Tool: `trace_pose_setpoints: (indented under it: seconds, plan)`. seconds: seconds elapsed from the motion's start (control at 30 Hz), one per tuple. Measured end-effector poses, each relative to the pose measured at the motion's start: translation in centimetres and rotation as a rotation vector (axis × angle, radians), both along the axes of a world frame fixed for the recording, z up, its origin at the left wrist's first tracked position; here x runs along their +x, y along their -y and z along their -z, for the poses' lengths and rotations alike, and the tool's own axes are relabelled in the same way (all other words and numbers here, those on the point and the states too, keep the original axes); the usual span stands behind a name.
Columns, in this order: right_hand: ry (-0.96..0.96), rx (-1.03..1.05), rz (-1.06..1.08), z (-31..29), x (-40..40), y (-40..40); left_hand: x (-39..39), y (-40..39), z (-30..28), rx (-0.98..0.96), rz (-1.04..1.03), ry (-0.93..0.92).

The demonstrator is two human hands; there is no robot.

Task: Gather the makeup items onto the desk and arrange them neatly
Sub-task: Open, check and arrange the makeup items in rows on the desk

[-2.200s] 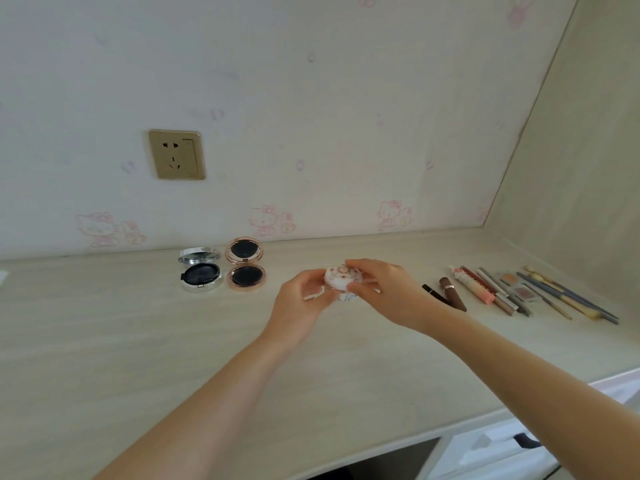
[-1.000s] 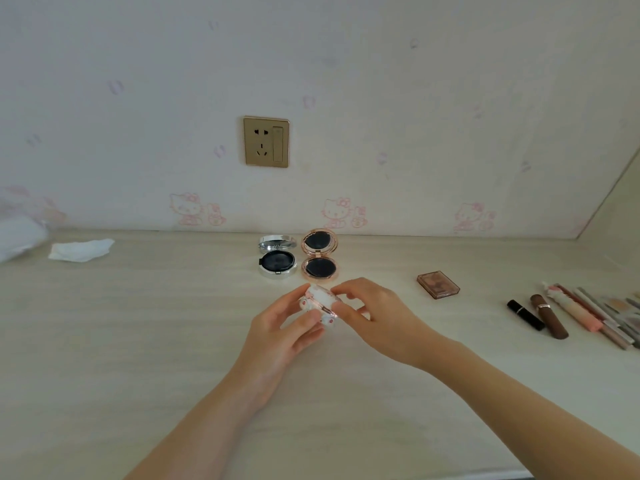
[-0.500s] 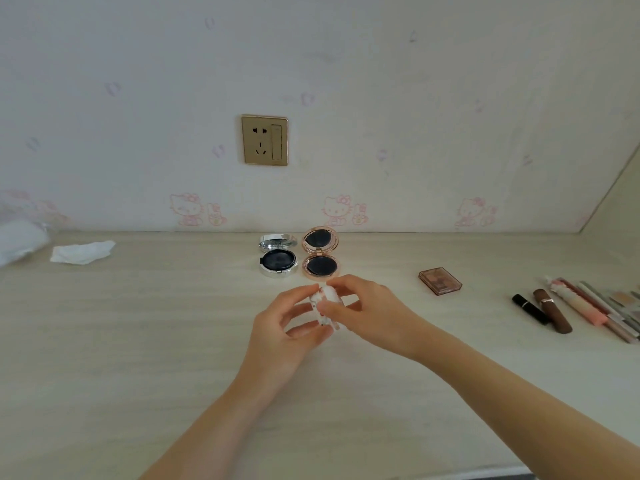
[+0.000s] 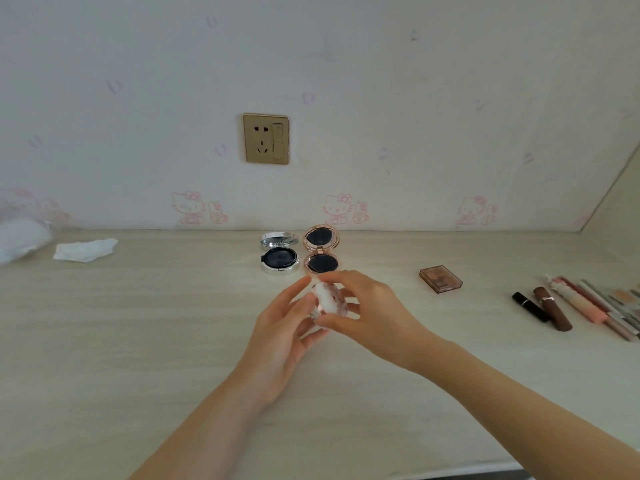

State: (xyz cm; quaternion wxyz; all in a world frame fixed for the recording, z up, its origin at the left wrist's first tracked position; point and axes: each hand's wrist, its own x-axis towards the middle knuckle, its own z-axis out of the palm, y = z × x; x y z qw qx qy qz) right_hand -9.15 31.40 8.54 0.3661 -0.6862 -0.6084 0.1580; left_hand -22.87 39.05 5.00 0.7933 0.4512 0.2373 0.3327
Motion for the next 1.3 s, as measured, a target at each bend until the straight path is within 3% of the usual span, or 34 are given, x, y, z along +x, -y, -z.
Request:
trace_pose_setpoints:
  seconds: [0.27,0.43,0.73,0.87,1.03,1.3]
  plan:
    - [0.245,0.049,-0.05,-0.1,-1.1,0.0,-0.3,-0.2,-0.2,-0.053,-0.016,0.037]
    - [0.131,0.029,-0.047,-1.0,-0.5,-0.1,-0.2,-0.1,-0.2,-0.022,-0.007,0.04]
    - [0.09,-0.029,-0.037,-2.1,0.0,-0.5,-0.5,-0.3,-0.4,-0.006,0.029,0.083]
    - [-0.035,-0.109,-0.051,-3.1,0.7,-0.7,-0.6,-0.6,-0.3,-0.013,0.025,0.084]
    - [-0.509,-0.051,-0.019,-3.5,1.7,-0.5,-0.5,-0.8,-0.2,-0.053,0.032,0.116]
    - [-0.475,-0.086,0.077,-2.5,2.3,-1.3,-0.3,-0.4,0.0,0.102,-0.078,-0.036]
